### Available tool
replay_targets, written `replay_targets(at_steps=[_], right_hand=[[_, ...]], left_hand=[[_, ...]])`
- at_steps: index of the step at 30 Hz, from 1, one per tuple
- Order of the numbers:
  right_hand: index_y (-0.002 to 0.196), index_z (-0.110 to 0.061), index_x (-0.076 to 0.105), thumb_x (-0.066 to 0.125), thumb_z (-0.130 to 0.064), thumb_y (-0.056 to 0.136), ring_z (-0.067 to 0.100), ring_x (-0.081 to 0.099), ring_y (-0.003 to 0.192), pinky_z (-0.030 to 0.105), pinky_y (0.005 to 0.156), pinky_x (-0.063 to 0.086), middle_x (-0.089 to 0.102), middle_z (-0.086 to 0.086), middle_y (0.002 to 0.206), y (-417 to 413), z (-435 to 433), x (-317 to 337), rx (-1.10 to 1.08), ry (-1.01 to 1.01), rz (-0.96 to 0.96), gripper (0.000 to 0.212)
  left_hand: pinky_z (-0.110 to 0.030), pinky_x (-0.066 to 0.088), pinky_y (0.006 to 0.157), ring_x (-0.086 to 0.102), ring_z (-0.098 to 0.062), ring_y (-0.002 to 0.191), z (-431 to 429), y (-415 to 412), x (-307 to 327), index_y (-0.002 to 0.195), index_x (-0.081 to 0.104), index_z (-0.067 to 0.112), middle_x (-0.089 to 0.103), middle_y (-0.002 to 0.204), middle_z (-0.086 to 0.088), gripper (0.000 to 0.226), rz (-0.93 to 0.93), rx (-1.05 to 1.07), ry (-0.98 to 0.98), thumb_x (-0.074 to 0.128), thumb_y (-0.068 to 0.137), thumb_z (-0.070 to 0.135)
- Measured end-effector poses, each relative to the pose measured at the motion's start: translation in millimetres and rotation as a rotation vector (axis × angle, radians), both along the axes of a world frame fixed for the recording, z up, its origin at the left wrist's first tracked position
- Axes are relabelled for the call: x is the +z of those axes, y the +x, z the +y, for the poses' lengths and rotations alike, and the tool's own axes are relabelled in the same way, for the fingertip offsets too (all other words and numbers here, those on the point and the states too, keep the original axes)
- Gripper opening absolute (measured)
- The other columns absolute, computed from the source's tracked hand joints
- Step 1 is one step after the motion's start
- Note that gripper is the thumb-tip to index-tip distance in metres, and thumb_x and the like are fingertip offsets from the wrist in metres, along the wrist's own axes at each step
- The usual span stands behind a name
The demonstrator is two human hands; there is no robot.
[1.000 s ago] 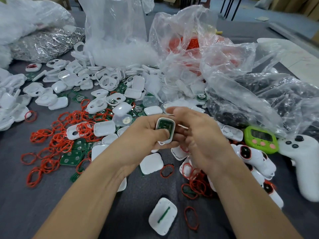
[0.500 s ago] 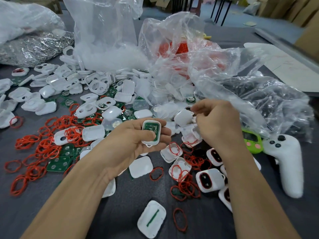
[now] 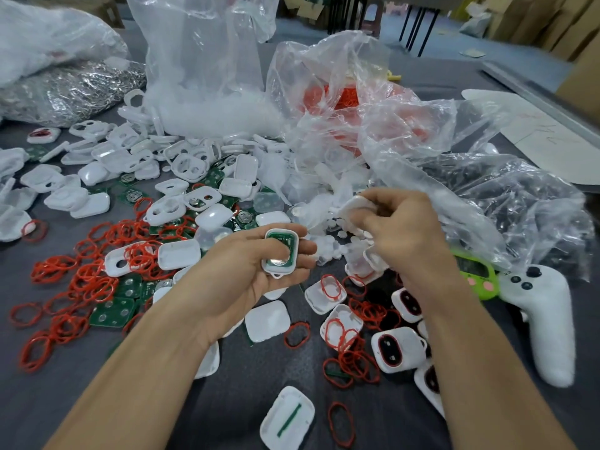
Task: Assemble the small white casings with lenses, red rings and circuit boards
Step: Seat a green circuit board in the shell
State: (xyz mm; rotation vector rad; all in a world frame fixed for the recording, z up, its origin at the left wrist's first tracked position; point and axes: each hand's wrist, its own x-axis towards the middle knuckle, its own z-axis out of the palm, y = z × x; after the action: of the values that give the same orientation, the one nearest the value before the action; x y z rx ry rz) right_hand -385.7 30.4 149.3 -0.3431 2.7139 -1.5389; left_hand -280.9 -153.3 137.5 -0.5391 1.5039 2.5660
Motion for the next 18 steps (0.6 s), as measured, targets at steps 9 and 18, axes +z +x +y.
replay_targets(at_steps=[9,18], right_hand=[[0.097,-0.021,0.066,0.056,-0.001,0.102,0.017,0.063,0.057,0.027,0.053,0.050,0.072,0.007,0.071,13,2,6,0.155,-0.291,-0.231,0.023],[0.084,-0.027,0.074,0.057,0.003,0.097,0.010,0.071,0.075,0.034,0.067,0.065,0.072,-0.010,0.083,23,-8,5,0.152,-0.292,-0.081,0.036]], left_hand=[[-0.031,0.062,0.069,0.076,-0.025,0.083,0,0,-2,0.109,0.072,0.000,0.076,0.099,-0.019,0.029,-0.002,0.031,0.006,0.046,0.096,-0.008],[-0.042,0.063,0.086,0.074,-0.026,0.089,0,-2,-2,0.112,0.067,-0.003,0.074,0.104,-0.021,0.041,-0.030,0.055,0.153,0.046,0.106,0.032]])
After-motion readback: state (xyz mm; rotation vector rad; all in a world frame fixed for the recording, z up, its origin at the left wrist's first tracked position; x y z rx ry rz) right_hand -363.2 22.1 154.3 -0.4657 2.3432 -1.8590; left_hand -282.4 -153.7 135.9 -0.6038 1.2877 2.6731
